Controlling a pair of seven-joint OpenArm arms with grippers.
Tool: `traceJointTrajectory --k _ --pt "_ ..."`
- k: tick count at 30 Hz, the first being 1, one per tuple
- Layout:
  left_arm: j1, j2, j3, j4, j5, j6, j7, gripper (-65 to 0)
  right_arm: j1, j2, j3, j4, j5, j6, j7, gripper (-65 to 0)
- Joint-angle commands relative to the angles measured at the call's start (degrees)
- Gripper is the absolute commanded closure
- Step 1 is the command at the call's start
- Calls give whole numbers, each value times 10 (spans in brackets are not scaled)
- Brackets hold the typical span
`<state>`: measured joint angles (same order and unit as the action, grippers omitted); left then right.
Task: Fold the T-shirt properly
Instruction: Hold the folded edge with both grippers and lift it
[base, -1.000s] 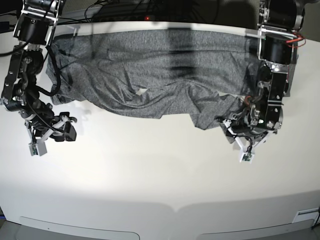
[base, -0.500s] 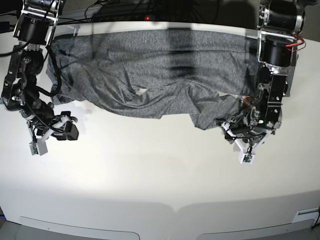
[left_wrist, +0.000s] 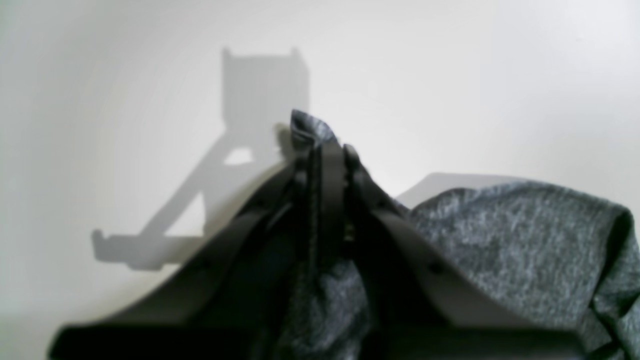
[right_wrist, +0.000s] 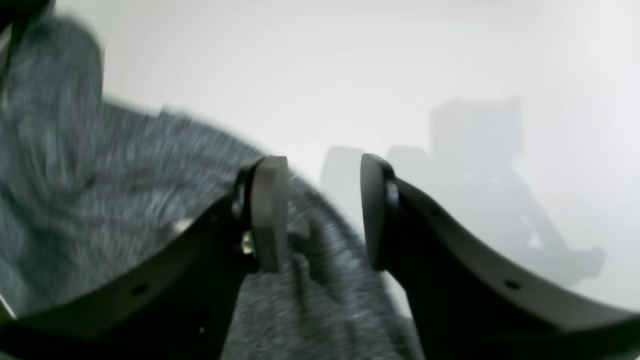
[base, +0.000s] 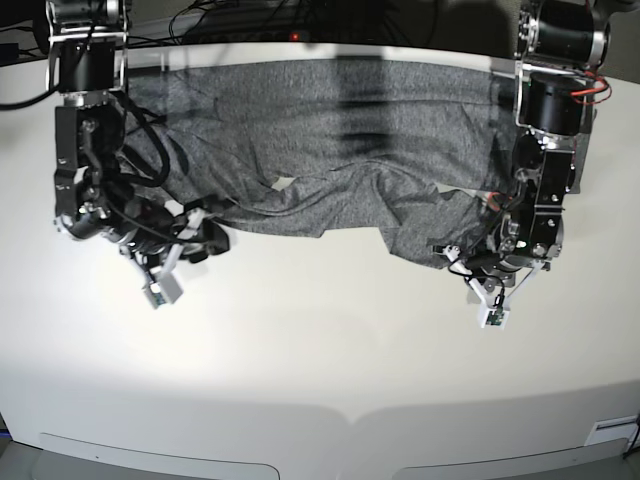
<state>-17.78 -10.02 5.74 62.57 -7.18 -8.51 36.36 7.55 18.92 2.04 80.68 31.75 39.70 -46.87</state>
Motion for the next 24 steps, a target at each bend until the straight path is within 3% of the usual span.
traceJointTrajectory --k 1,7,14,24 --pt "-13 -3 0 6 0 2 -4 0 12 8 -5 11 9 3 10 -244" --pt "-12 -3 0 6 0 2 -4 0 12 6 -24 10 -46 3 20 -244" --pt "-12 -3 0 6 0 2 1 0 12 5 -24 3 -45 3 30 -243" --pt "-12 -3 0 6 0 2 11 0 13 -30 -24 -42 -50 3 45 -233"
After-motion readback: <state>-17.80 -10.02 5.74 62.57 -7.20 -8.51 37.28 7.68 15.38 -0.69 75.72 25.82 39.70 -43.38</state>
